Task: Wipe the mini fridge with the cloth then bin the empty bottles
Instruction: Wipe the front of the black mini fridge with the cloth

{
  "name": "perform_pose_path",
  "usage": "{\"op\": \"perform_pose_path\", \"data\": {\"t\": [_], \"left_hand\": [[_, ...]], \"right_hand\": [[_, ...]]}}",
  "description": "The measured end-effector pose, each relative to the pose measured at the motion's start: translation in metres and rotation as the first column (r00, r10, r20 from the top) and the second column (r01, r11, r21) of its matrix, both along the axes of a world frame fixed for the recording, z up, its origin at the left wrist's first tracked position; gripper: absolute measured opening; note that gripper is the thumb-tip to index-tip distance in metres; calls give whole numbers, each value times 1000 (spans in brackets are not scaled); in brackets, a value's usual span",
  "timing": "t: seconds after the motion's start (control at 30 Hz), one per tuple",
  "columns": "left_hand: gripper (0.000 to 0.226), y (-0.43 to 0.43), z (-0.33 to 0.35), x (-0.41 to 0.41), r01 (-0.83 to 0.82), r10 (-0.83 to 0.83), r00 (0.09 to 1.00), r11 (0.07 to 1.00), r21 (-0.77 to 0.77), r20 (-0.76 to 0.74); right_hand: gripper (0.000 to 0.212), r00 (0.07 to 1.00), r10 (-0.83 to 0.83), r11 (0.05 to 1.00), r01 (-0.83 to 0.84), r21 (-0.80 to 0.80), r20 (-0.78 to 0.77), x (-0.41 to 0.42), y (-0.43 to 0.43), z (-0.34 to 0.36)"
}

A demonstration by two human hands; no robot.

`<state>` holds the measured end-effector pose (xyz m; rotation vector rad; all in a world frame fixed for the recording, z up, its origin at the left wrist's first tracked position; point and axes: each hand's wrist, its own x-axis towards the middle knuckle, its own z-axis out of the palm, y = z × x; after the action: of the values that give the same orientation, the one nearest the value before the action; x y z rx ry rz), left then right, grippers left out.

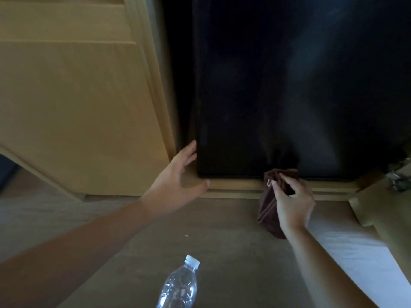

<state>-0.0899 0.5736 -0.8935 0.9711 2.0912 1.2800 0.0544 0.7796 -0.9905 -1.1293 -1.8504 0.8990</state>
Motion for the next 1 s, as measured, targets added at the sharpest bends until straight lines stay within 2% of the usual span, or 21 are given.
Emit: {"op": "perform_pose_path", "data": {"t": [0.1, 0.23, 0.4, 0.6, 0.77, 0.87, 1.0], "left_hand": [[90, 8, 0, -4, -10, 10, 1000, 1000, -6, 1], [94, 7, -6, -5, 15, -15, 1000, 1000, 10, -1], [92, 3, -9, -3, 18, -19, 999, 1000, -24, -41], [93, 2, -7, -5, 40, -42, 998, 998, -41, -37], [94, 0, -6, -6, 60, -61, 998, 998, -30, -13], [96, -1, -7, -7, 84, -84, 996, 996, -27, 10], [99, 0, -6, -5, 77, -77, 997, 997, -26, 9]], "right_hand": [[21, 998, 6, 1000, -7, -15, -62, -22, -26, -1], [18, 984, 111, 993, -114, -16, -136, -64, -77, -2], [21, 965, 232, 967, -242, -76, -122, -77, -97, 0], [25, 997, 65, 969, -74, -235, -45, -36, -57, -10], [26, 994, 89, 970, -74, -233, 55, -40, -65, -10], [29, 972, 182, 952, -137, -273, 146, -61, -90, -14], [30, 977, 181, 926, -131, -353, 113, -87, -116, -15]]}}
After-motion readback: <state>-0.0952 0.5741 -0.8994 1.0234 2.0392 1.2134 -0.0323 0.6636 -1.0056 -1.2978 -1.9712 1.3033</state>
